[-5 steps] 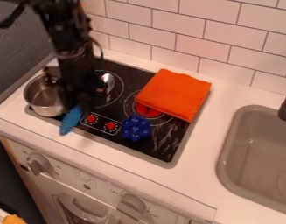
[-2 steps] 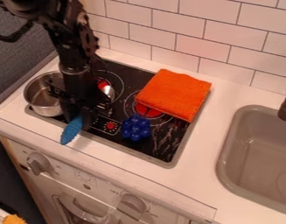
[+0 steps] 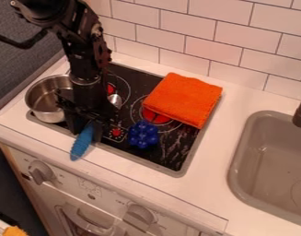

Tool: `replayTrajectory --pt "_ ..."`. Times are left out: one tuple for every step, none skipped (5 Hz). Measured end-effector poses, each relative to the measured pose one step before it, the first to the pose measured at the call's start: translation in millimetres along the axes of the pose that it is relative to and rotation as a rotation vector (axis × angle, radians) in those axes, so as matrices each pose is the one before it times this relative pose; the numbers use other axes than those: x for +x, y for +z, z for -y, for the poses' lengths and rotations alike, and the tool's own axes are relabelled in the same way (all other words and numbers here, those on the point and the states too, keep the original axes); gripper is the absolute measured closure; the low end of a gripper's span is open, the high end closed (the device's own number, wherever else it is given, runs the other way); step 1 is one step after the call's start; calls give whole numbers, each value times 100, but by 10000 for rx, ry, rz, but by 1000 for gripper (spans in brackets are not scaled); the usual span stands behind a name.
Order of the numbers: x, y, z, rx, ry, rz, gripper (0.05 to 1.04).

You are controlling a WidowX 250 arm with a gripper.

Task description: Move the spoon to the bottom center of the burner

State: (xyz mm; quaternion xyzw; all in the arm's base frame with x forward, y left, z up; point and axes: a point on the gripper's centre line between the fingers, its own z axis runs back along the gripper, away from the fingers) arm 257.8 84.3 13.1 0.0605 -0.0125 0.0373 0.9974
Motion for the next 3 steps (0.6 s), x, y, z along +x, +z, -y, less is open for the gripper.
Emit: replayTrajectory --pt "-336 569 213 -165 -83 -8 89" --pt "118 2611 393 -341 -167 544 78" --pt "-53 496 397 -461 -42 -10 83"
